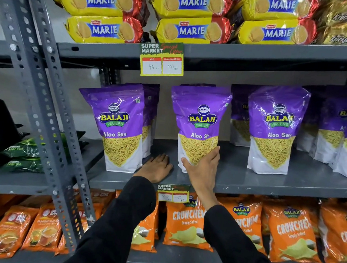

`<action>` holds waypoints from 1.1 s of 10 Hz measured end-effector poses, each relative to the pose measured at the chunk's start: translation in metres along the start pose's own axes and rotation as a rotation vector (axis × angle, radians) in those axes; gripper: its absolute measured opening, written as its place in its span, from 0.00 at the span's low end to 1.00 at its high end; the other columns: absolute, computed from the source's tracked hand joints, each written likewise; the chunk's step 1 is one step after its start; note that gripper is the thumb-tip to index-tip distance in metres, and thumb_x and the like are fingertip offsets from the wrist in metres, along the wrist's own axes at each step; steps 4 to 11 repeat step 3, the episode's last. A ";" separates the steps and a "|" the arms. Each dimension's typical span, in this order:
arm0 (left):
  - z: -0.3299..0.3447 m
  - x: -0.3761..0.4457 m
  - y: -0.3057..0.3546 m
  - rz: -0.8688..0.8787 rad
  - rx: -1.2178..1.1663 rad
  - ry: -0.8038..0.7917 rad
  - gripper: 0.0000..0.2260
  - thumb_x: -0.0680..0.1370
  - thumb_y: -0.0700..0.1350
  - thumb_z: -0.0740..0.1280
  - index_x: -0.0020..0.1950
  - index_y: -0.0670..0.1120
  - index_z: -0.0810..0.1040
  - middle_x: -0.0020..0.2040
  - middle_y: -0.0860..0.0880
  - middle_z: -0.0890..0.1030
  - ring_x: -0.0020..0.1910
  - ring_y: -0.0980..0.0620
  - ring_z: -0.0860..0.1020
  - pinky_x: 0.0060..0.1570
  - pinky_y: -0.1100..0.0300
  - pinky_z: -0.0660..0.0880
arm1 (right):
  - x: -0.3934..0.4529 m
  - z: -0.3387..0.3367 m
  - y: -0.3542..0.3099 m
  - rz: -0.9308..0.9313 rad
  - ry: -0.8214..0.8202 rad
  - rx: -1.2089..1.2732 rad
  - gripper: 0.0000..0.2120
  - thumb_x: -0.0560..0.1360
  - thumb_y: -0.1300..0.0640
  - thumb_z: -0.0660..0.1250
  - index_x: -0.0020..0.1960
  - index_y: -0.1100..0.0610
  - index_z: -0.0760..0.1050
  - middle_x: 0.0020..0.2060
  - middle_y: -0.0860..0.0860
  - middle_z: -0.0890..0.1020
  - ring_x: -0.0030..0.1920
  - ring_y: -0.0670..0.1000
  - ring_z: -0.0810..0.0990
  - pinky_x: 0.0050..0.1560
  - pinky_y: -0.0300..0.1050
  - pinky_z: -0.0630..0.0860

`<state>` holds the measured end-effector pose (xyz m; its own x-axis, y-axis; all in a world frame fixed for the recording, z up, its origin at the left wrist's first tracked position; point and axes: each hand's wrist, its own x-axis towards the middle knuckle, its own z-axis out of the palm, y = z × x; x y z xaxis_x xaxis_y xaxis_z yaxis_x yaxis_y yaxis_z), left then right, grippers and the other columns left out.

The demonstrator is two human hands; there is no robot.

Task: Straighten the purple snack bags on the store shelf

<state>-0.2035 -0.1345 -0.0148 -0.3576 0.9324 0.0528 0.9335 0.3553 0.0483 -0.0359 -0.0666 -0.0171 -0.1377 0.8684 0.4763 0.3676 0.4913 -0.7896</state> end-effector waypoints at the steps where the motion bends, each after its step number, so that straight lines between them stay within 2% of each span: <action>1: -0.003 -0.002 0.004 -0.005 0.002 -0.010 0.30 0.84 0.56 0.44 0.82 0.41 0.50 0.83 0.42 0.52 0.83 0.46 0.50 0.80 0.45 0.51 | -0.002 -0.003 -0.002 0.008 -0.008 -0.013 0.62 0.66 0.37 0.77 0.81 0.60 0.41 0.77 0.61 0.60 0.75 0.62 0.66 0.70 0.59 0.73; 2: -0.002 -0.003 0.002 0.001 -0.004 -0.015 0.30 0.84 0.57 0.44 0.82 0.41 0.50 0.84 0.42 0.51 0.83 0.46 0.50 0.80 0.44 0.51 | 0.000 -0.004 -0.002 0.004 -0.008 0.019 0.63 0.65 0.35 0.77 0.81 0.60 0.40 0.77 0.60 0.59 0.75 0.62 0.66 0.68 0.59 0.74; 3: 0.000 -0.001 0.002 -0.006 0.044 0.047 0.30 0.84 0.56 0.45 0.82 0.41 0.52 0.83 0.40 0.54 0.82 0.44 0.52 0.80 0.44 0.53 | -0.008 -0.009 0.000 -0.028 0.019 0.126 0.63 0.66 0.36 0.77 0.81 0.55 0.37 0.80 0.54 0.53 0.78 0.58 0.62 0.71 0.54 0.72; 11: 0.000 -0.001 0.002 -0.006 0.044 0.047 0.30 0.84 0.56 0.45 0.82 0.41 0.52 0.83 0.40 0.54 0.82 0.44 0.52 0.80 0.44 0.53 | -0.008 -0.009 0.000 -0.028 0.019 0.126 0.63 0.66 0.36 0.77 0.81 0.55 0.37 0.80 0.54 0.53 0.78 0.58 0.62 0.71 0.54 0.72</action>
